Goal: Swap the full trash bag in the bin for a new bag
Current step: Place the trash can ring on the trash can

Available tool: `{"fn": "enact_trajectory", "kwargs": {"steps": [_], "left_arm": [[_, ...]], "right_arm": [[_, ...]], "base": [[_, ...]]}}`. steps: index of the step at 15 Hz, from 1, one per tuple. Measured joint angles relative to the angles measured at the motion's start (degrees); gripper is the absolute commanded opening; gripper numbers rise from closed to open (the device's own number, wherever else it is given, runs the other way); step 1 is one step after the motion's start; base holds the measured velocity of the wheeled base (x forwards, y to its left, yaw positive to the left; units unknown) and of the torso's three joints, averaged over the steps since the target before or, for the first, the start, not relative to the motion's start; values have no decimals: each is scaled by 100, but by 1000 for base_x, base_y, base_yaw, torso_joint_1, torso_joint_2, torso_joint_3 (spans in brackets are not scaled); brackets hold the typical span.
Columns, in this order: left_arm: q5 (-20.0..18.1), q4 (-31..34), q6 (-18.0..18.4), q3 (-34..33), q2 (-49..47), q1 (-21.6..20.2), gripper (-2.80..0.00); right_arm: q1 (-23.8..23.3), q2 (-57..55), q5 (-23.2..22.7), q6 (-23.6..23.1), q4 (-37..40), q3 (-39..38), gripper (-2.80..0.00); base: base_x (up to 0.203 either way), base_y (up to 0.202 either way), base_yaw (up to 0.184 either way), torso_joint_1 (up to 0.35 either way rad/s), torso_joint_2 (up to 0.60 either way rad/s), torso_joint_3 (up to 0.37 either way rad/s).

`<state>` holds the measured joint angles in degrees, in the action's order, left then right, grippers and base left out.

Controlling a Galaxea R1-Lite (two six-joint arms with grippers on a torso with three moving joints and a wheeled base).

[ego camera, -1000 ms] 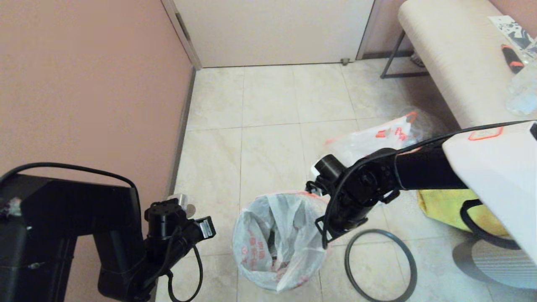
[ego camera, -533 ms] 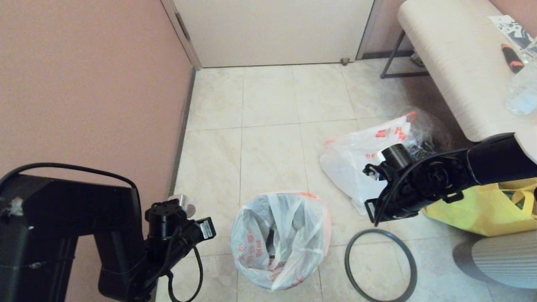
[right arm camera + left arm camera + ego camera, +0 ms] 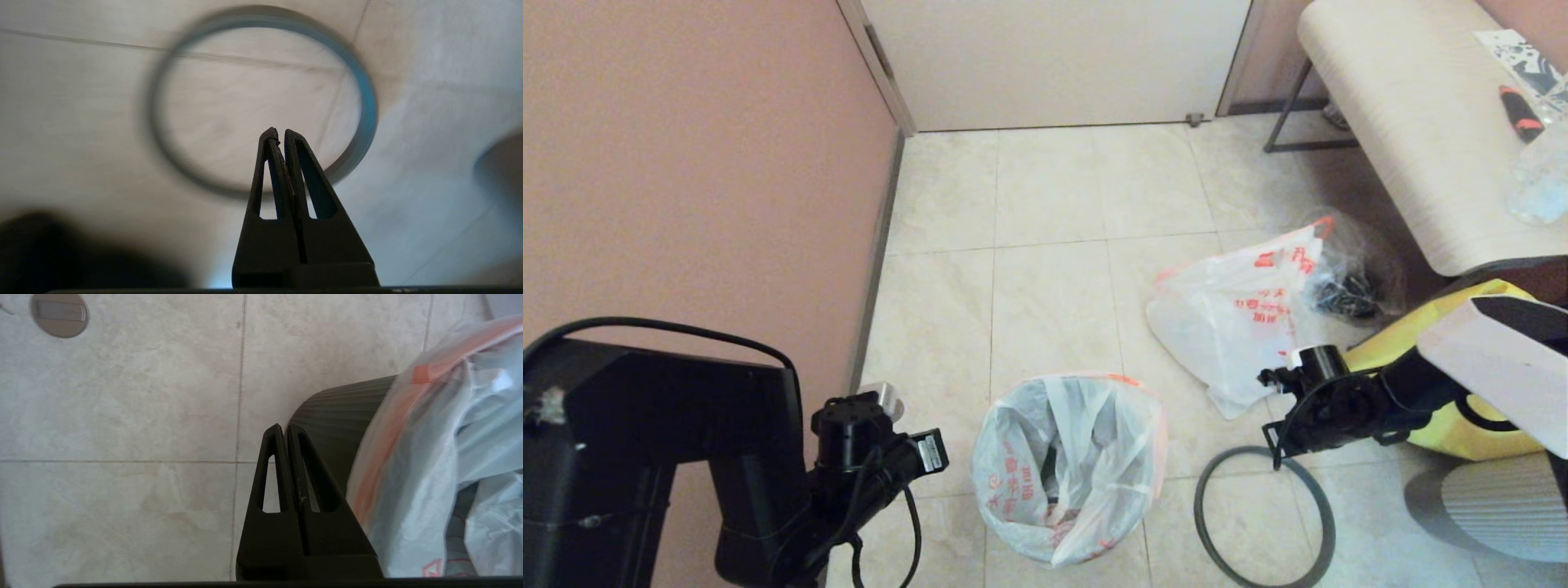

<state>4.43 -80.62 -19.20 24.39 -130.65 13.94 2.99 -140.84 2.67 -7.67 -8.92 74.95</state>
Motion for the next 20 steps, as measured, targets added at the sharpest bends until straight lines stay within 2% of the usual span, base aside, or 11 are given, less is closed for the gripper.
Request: {"fn": "enact_trajectory", "kwargs": {"steps": [3, 4, 7, 13, 14, 20], "left_arm": [[0, -2, 0, -6, -6, 11, -280], [0, 1, 0, -6, -11, 16, -280], [6, 0, 8, 0, -30, 18, -280], [21, -4, 10, 5, -55, 11, -280], [21, -6, 11, 5, -56, 11, -280], [26, -13, 18, 2, -56, 14, -280]], "right_arm": [[-411, -1039, -4, -783, -503, 644, -280], [-527, -1275, -4, -928, -678, 790, 0], [-682, -1767, 0, -1020, -879, 1340, 0], [-822, -2530, 11, -1225, -636, 2402, 0], [-827, -2611, 42, -1271, -633, 2489, -280], [-860, -2930, 262, -1352, -629, 2795, -280]], "base": [[0, 0, 0, 0, 0, 0], [0, 0, 0, 0, 0, 0], [0, 0, 0, 0, 0, 0], [0, 0, 0, 0, 0, 0], [0, 0, 0, 0, 0, 0], [0, 0, 0, 0, 0, 0]]}}
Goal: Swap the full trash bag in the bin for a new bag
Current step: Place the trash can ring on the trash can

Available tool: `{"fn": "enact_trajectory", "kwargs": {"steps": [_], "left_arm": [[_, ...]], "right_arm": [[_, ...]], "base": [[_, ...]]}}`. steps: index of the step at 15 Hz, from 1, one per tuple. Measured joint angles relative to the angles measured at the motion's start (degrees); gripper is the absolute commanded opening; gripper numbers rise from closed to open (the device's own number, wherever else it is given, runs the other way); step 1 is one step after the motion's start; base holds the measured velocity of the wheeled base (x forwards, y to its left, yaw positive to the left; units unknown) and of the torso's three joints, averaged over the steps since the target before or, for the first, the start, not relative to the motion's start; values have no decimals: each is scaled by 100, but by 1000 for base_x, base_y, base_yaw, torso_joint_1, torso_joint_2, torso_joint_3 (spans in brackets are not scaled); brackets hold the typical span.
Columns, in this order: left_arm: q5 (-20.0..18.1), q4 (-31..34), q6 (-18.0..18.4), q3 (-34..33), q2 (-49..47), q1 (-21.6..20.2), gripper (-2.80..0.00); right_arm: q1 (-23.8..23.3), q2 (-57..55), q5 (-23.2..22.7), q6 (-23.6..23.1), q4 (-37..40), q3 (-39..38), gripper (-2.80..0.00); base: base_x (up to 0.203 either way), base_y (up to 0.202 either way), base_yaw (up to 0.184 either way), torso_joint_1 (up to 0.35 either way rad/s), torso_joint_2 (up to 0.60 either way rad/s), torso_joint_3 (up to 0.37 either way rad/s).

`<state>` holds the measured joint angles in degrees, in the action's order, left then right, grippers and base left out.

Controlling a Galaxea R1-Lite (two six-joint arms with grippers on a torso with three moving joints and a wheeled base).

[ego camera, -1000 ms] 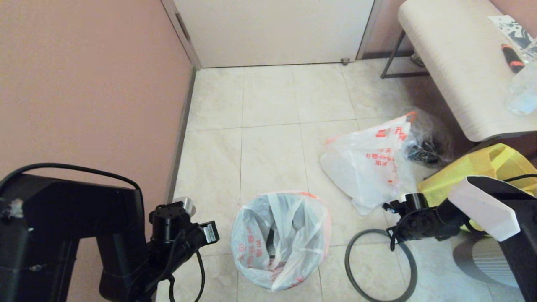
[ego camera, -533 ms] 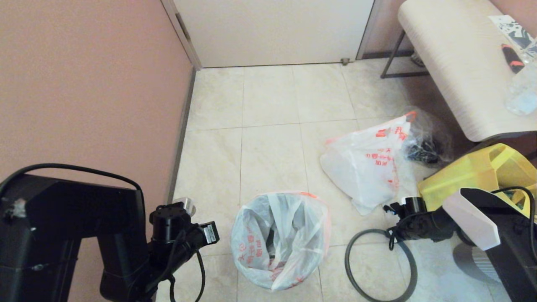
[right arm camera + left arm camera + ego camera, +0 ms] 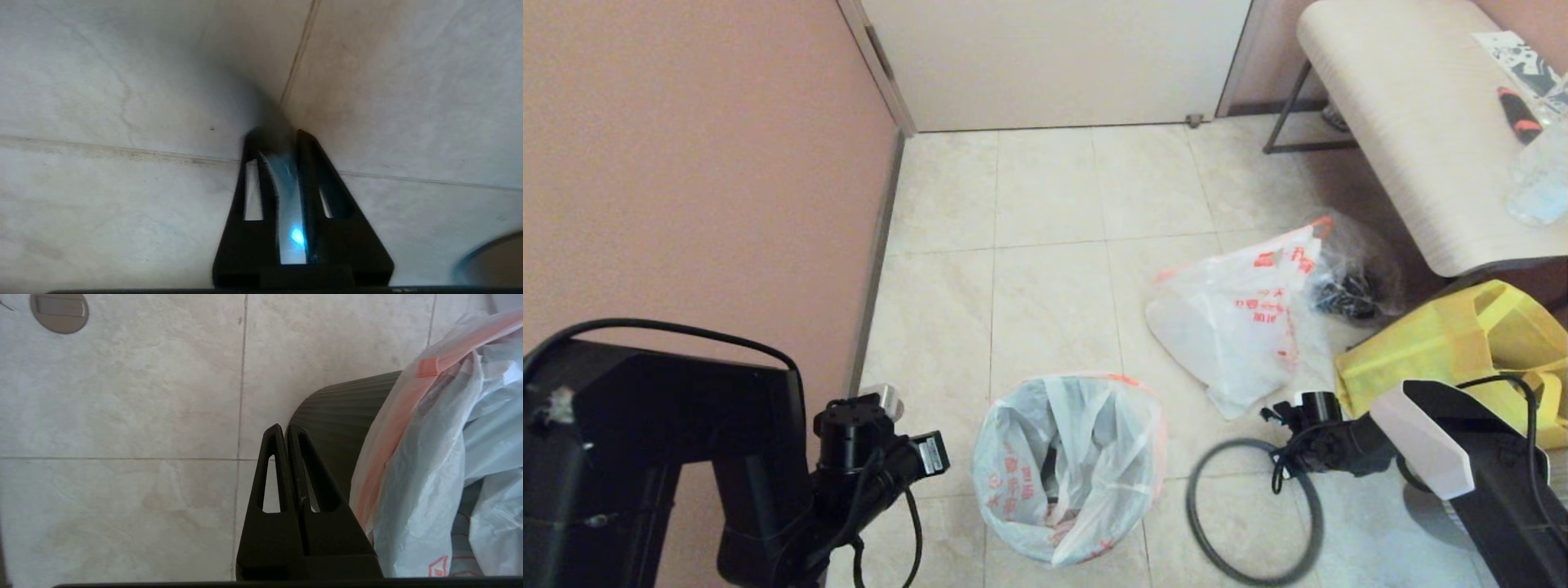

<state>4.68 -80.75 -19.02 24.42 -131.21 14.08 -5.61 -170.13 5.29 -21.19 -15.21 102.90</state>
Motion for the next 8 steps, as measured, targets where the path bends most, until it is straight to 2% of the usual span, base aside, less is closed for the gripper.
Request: {"fn": "enact_trajectory", "kwargs": {"steps": [4, 8], "left_arm": [[2, 8, -2, 13, -13, -5, -280], [-2, 7, 138, 5, -44, -5, -280]], "right_arm": [[-12, 138, 46, 51, -74, -367, -280], [10, 1204, 46, 199, -341, -1906, -280]], "base": [[0, 0, 0, 0, 0, 0], [0, 0, 0, 0, 0, 0]]}}
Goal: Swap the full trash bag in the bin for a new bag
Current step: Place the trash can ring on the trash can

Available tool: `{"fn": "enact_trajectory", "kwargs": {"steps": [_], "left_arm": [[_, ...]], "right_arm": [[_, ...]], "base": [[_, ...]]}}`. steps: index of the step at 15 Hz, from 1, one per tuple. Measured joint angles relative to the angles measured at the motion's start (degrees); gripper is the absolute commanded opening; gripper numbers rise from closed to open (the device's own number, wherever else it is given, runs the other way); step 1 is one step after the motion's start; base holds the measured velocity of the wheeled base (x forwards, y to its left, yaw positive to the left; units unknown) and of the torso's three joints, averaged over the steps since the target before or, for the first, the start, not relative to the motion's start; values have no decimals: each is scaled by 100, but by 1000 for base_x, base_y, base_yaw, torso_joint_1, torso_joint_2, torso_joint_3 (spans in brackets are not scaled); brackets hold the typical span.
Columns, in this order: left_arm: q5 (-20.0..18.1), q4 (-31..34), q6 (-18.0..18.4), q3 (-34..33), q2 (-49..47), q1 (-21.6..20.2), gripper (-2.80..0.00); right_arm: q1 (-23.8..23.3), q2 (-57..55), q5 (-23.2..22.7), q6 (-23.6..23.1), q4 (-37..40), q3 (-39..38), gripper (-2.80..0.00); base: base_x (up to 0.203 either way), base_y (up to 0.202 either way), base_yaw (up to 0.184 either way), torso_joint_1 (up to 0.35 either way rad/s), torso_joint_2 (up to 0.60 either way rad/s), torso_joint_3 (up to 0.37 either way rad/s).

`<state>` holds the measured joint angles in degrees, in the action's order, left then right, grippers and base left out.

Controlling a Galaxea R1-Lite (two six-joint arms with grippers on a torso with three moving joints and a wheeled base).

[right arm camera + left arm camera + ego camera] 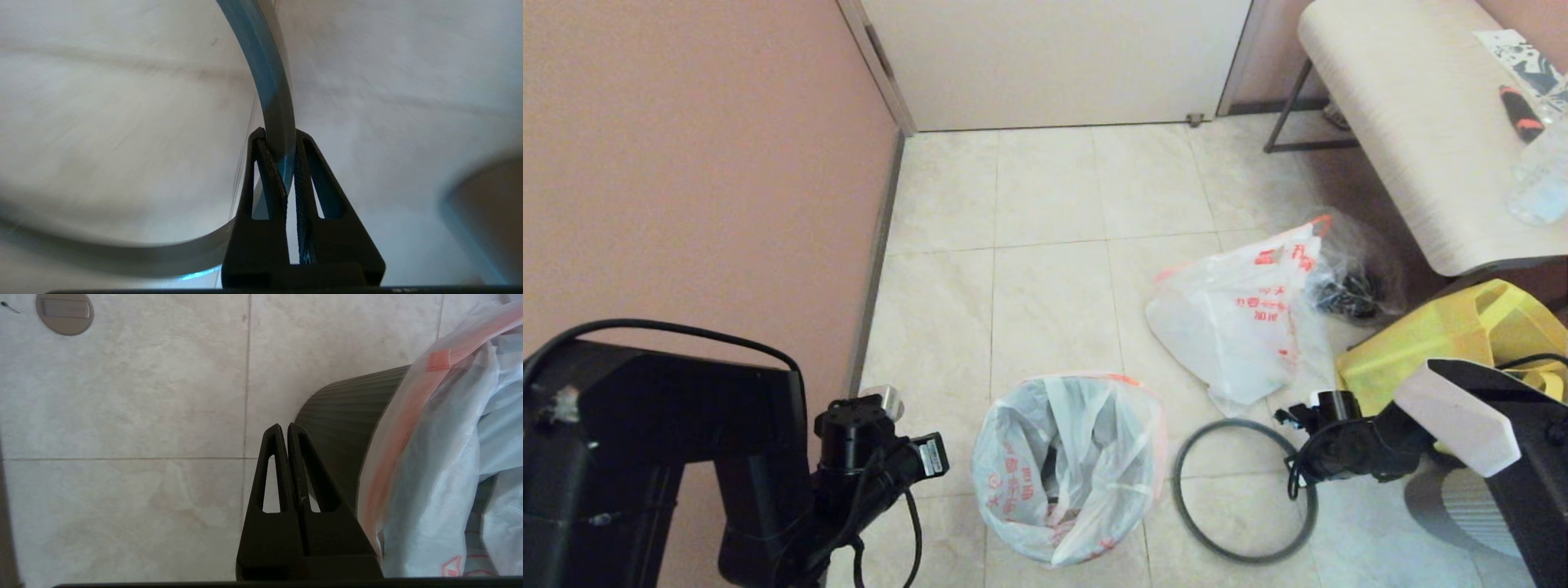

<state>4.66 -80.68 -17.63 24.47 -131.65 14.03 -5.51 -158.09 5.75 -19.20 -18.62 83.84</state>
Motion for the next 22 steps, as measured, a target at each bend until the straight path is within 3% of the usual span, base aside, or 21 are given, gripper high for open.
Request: {"fn": "enact_trajectory", "kwargs": {"steps": [5, 9, 12, 15, 18, 22], "left_arm": [[-114, 3, 109, -4, -29, -71, -280], [-677, -39, 599, -321, -5, -163, -280], [-729, -96, 637, -414, 2, -130, -280], [-769, -108, 631, -421, 32, -165, -280], [-844, -199, 601, -460, 108, -199, -280], [-867, -566, 582, -672, 383, -330, -280]], "right_arm": [[383, 2508, 204, 132, -699, -2271, -280], [1039, 4652, 589, 197, -314, -3027, -280], [1393, 5950, 671, 256, 713, -2750, -280], [1675, 6517, 216, 672, 2051, -2065, -280], [2314, 6457, -209, 1600, 2496, -1601, -280], [3155, 5651, -293, 2318, 2688, -936, -280]], "base": [[0, 0, 0, 0, 0, 0], [0, 0, 0, 0, 0, 0], [0, 0, 0, 0, 0, 0], [0, 0, 0, 0, 0, 0], [0, 0, 0, 0, 0, 0], [0, 0, 0, 0, 0, 0]]}}
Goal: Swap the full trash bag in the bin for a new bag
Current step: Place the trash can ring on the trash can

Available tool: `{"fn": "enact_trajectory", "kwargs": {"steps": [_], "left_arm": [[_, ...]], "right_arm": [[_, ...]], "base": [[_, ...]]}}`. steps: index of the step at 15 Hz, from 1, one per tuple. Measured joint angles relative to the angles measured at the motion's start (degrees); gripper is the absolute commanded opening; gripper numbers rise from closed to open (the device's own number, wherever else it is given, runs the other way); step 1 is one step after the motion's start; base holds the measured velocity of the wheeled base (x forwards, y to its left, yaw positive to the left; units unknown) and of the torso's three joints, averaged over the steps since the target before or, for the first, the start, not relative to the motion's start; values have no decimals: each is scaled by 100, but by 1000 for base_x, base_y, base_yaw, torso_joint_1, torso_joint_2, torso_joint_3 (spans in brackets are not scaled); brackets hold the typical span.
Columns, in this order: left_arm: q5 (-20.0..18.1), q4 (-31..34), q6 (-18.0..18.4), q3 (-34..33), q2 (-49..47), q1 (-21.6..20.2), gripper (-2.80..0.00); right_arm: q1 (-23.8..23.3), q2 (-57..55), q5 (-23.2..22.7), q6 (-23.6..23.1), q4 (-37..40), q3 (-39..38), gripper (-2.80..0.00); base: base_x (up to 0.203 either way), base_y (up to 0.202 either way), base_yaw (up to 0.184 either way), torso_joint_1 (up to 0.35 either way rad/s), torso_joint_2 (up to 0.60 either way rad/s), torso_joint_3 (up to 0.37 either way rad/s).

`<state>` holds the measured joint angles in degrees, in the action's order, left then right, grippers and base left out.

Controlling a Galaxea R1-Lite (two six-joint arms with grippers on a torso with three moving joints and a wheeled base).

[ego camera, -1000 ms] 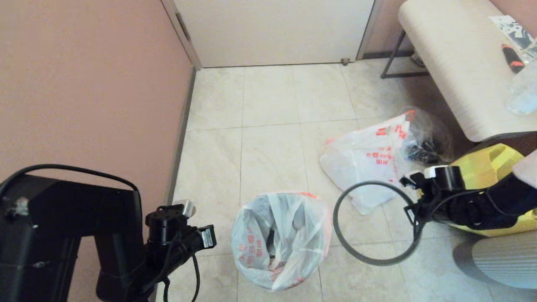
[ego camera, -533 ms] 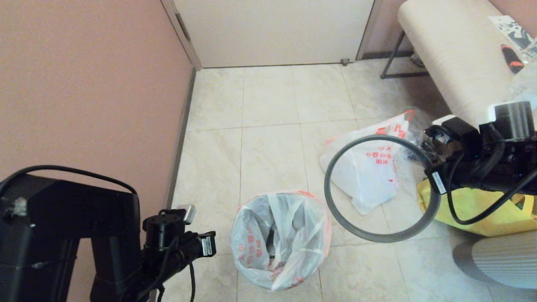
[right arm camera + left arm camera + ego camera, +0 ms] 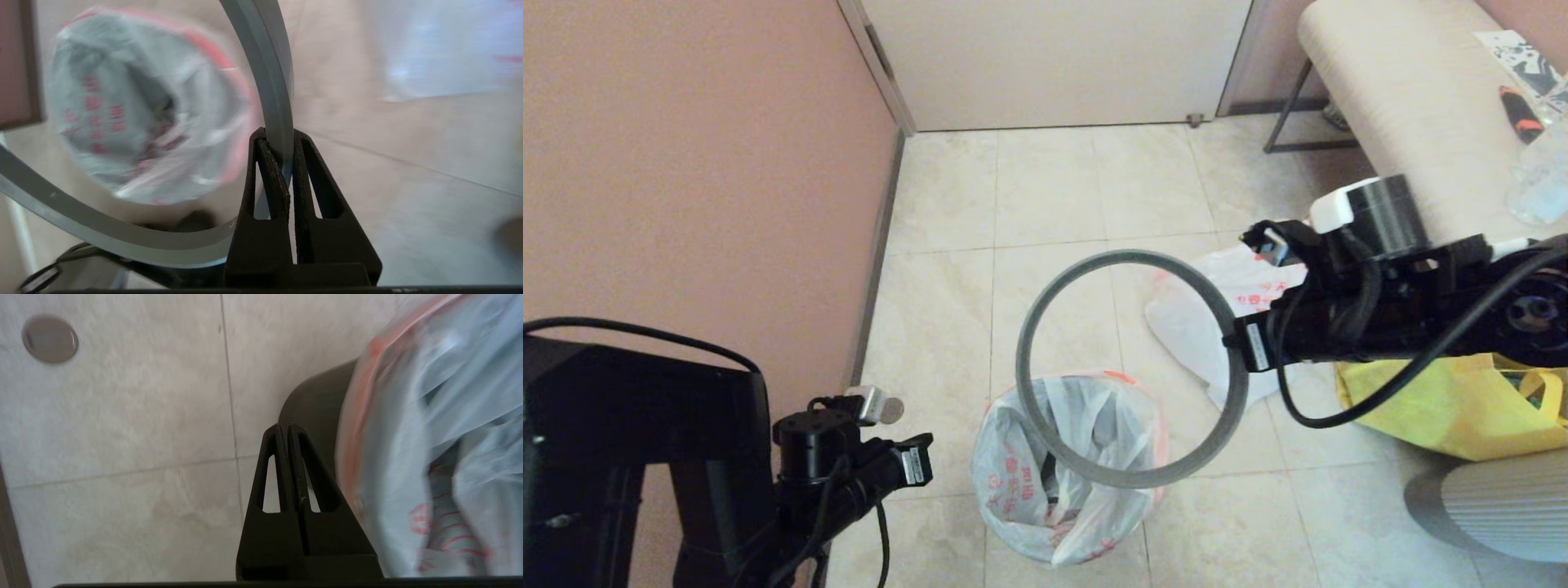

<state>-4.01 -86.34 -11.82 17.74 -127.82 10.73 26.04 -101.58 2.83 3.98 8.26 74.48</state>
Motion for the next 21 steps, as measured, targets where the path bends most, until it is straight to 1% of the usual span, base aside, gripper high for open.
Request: {"fn": "enact_trajectory", "kwargs": {"steps": [2, 4, 7, 9, 11, 13, 16, 18, 19, 21], "left_arm": [[-128, -10, -62, -179, 380, -104, -280], [-381, -26, -105, -338, 650, -222, -280], [-452, -26, -111, -377, 739, -264, -280], [-446, -35, -111, -296, 665, -272, -280], [-432, -46, -108, -244, 587, -272, -280], [-428, -48, -111, -223, 522, -272, -280], [-420, -46, -105, -182, 442, -272, -280], [-417, -46, -108, -178, 422, -272, -280], [-420, -46, -111, -174, 417, -272, -280], [-427, -46, -111, -176, 412, -272, -280]], "right_arm": [[330, -609, 15, 84, 171, 445, -280], [556, -1198, 37, 109, 491, 998, -280], [770, -1910, 63, 120, 971, 1635, -280], [832, -2255, 65, 120, 1222, 1837, -280], [847, -2515, 102, 120, 1244, 1931, -280], [868, -2729, 270, 151, 1245, 2085, -280], [1059, -2941, 345, 227, 1269, 2289, -280], [1083, -3158, 411, 259, 1382, 2628, -280], [1097, -3276, 511, 300, 1472, 2840, -280], [1077, -3487, 865, 343, 1591, 3092, -280]], "base": [[0, 0, 0, 0, 0, 0], [0, 0, 0, 0, 0, 0], [0, 0, 0, 0, 0, 0], [0, 0, 0, 0, 0, 0], [0, 0, 0, 0, 0, 0], [0, 0, 0, 0, 0, 0], [0, 0, 0, 0, 0, 0], [0, 0, 0, 0, 0, 0], [0, 0, 0, 0, 0, 0], [0, 0, 0, 0, 0, 0]]}}
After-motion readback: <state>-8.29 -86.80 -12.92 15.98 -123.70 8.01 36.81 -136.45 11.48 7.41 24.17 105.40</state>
